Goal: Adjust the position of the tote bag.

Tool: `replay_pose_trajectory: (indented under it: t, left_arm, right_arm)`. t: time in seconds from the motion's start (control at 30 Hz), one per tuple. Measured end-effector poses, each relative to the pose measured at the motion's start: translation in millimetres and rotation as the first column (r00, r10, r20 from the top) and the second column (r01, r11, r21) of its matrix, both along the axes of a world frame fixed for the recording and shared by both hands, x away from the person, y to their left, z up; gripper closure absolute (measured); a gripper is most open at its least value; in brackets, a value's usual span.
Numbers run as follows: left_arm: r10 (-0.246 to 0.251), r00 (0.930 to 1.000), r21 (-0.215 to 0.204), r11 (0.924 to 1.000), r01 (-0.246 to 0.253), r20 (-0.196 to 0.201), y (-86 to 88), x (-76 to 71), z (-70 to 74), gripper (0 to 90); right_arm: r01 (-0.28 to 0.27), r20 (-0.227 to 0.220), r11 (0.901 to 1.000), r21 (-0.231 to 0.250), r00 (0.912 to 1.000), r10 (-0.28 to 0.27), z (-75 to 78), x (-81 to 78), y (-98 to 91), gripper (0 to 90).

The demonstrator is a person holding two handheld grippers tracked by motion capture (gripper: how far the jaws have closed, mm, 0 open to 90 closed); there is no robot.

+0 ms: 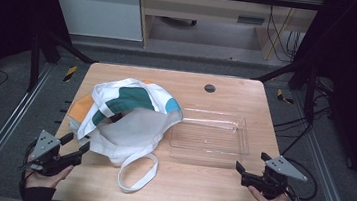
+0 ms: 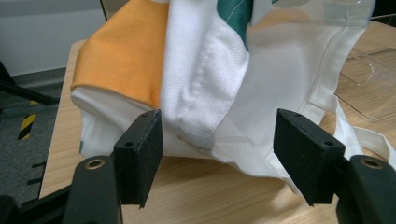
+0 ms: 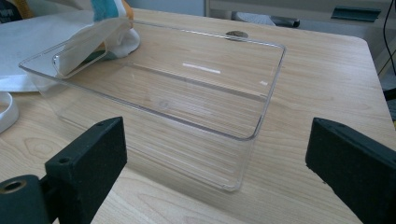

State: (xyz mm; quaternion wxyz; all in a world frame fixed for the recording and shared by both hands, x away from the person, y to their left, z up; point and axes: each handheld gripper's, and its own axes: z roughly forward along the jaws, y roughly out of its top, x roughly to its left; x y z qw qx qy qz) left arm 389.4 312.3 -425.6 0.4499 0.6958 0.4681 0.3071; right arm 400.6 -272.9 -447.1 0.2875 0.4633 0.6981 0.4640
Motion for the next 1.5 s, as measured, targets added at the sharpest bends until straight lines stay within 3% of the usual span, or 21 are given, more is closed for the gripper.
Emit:
replay_pose_trajectory:
  t: [0.23, 0.47, 0.8, 1.03, 1.5]
  left_arm:
    - [0.022, 0.9997, -0.008, 0.9997, -0.022, 0.008, 0.7, 0.6, 4.9, 31.2]
    - [0.007, 0.9998, -0.019, 0.9998, -0.007, 0.019, -1.0, 1.9, 12.3, 31.4]
    - [-0.017, 0.9994, 0.012, 0.9998, 0.016, 0.031, -9.7, 8.7, 24.9, 32.2]
    - [-0.019, 0.9988, 0.028, 0.9994, 0.018, 0.044, -16.1, 17.1, 37.9, 32.1]
    - [-0.017, 0.9965, 0.006, 0.9998, 0.017, 0.081, -28.7, 35.8, 58.6, 33.2]
  right_arm:
    - [-0.013, 0.003, 0.9999, 0.007, 0.9999, 0.013, 0.2, 0.0, 1.0, 5.6]
    - [-0.031, 0.0, 0.9995, 0.0, 0.9995, 0.031, -0.3, 0.3, 3.4, 5.6]
    - [-0.033, -0.006, 0.9994, -0.006, 0.9994, 0.033, -0.5, 0.5, 4.9, 5.6]
    - [-0.032, -0.003, 0.9994, -0.01, 0.9995, 0.032, -0.5, 0.6, 5.0, 5.6]
    - [-0.031, -0.005, 0.9995, -0.008, 0.9995, 0.031, -0.6, 0.6, 4.6, 5.6]
